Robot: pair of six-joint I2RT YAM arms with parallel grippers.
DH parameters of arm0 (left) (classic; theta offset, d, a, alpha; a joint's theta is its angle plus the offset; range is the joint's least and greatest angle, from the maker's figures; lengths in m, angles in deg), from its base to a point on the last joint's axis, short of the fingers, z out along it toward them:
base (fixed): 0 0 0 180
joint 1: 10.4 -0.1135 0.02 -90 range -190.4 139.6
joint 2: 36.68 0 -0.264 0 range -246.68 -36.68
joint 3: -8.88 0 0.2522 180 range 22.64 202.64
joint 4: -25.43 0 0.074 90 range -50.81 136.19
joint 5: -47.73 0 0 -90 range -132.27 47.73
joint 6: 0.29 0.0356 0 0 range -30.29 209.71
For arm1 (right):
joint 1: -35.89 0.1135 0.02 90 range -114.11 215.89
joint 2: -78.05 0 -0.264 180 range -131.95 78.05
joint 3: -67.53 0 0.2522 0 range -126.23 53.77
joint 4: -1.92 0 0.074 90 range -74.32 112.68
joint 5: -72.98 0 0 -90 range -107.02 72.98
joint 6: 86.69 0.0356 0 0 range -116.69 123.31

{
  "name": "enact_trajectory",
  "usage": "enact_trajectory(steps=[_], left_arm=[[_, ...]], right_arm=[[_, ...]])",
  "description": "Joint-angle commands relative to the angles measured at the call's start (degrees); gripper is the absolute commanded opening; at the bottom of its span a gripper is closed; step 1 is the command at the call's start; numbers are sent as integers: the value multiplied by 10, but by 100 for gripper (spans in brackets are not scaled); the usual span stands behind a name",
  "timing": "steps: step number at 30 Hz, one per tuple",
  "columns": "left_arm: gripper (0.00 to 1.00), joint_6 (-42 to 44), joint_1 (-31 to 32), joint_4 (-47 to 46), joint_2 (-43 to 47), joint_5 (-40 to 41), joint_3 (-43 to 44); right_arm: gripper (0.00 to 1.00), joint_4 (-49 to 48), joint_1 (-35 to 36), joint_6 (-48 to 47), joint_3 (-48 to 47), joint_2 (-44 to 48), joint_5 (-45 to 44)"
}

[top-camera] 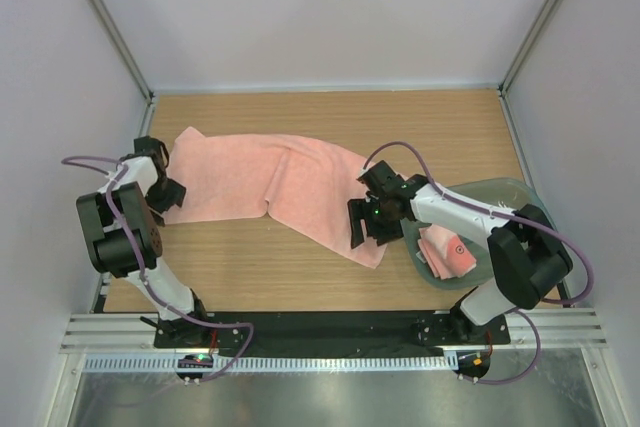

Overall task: Roll the towels
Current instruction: Flatten the towel

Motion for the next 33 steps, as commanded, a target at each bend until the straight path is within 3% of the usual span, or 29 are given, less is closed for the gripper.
enact_trajectory(steps=[1, 5, 6, 11, 23, 33], left_arm=[[68, -21, -2, -38, -20, 6, 1], [51, -23, -2, -50, -35, 7, 0], [37, -22, -3, -51, -37, 5, 0], [0, -16, -3, -56, -37, -12, 3], [0, -9, -1, -46, 12, -53, 3], [0, 2, 19, -31, 46, -75, -2]], right_arm=[[75, -20, 4, -12, 3, -6, 10], [76, -24, 3, -10, 9, -5, 6], [75, -24, 3, -8, 10, -3, 2], [75, -17, 3, 14, 23, 21, -32], [77, 34, 6, 54, 72, 88, -64], [77, -2, 67, 97, 67, 17, -99]])
